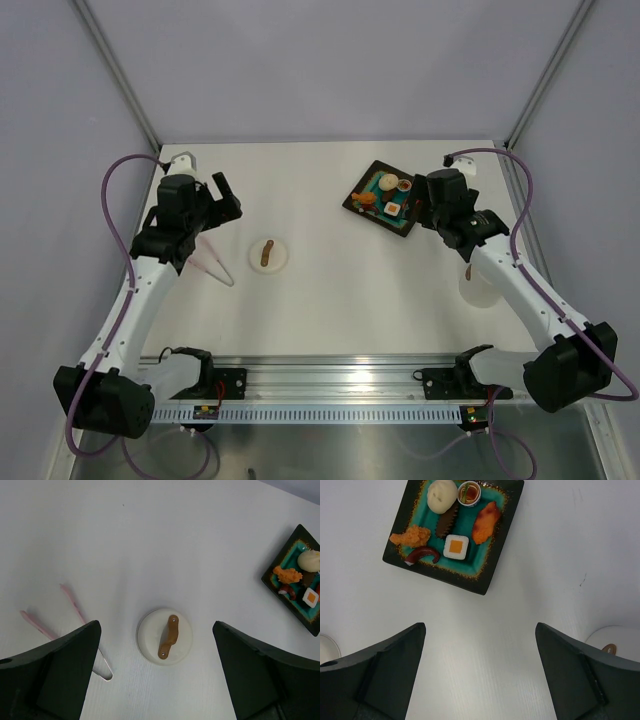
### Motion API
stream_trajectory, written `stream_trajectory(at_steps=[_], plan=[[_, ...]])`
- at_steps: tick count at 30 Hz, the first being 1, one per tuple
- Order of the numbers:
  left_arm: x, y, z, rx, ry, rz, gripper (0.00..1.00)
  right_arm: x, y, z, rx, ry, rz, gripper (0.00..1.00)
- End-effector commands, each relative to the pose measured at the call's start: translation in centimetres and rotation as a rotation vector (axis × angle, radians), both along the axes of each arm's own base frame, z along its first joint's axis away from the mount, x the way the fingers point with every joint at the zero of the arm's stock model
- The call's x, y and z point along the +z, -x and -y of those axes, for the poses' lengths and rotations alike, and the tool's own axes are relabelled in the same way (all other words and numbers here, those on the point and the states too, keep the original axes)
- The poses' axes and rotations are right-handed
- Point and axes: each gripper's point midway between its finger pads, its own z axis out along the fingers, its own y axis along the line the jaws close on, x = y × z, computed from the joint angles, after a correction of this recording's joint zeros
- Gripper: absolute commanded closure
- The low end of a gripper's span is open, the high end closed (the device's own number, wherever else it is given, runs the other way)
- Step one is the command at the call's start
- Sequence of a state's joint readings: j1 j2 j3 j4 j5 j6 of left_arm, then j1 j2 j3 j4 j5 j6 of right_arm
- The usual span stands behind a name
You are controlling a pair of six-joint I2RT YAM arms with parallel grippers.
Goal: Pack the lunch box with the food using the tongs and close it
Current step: Move the packing box to the center of the board.
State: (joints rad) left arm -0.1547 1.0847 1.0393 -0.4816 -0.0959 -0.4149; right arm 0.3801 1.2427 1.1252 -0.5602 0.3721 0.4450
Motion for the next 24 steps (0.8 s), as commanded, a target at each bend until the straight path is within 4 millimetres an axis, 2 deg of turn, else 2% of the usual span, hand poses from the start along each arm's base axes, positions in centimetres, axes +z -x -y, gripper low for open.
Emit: stream_trajectory(at_steps=[1, 9, 12, 13, 14, 16, 17, 18, 19, 21, 24], plan=[[2.5, 0.0, 0.6, -0.04, 0.014, 0.077, 0.01, 1.0, -0.2, -0.2, 0.011, -0.016, 0.025, 0.0], [2.8, 0.3, 1.5, -0.094, 0.03, 0.086, 0.01, 1.4, 0.9, 0.4, 0.007, 0.007, -0.017, 0.01], [2.7, 0.4, 1.5, -0.094, 0.03, 0.072, 0.01, 2.2, 1.4, 2.1, -0.05, 0.057, -0.034, 0.01], [2.8, 0.5, 2.0, -0.12, 0.041, 0.069, 0.01, 3.0, 1.5, 2.6, -0.068, 0.061, -0.028, 0.01], [2.8, 0.6, 2.2, -0.128, 0.046, 0.069, 0.01, 3.0, 1.8, 3.9, -0.097, 0.062, -0.051, 0.01], [2.7, 0.7, 2.4, -0.138, 0.05, 0.067, 0.01, 4.2, 2.2, 4.9, -0.106, 0.01, -0.052, 0.01], [2.8, 0.7, 2.5, -0.144, 0.055, 0.066, 0.01, 4.2, 2.6, 6.9, -0.16, -0.002, -0.073, 0.01], [2.9, 0.7, 2.5, -0.145, 0.056, 0.069, 0.01, 4.5, 2.9, 7.6, -0.175, -0.011, -0.074, 0.01], [2.9, 0.7, 2.6, -0.147, 0.058, 0.067, 0.01, 5.3, 3.2, 8.1, -0.191, -0.018, -0.059, 0.02], [3.0, 0.7, 2.7, -0.151, 0.058, 0.072, 0.01, 5.7, 4.0, 9.2, -0.226, -0.013, -0.08, 0.06], [2.9, 0.6, 2.7, -0.153, 0.058, 0.066, 0.01, 4.8, 5.2, 9.9, -0.275, -0.007, -0.146, 0.15]])
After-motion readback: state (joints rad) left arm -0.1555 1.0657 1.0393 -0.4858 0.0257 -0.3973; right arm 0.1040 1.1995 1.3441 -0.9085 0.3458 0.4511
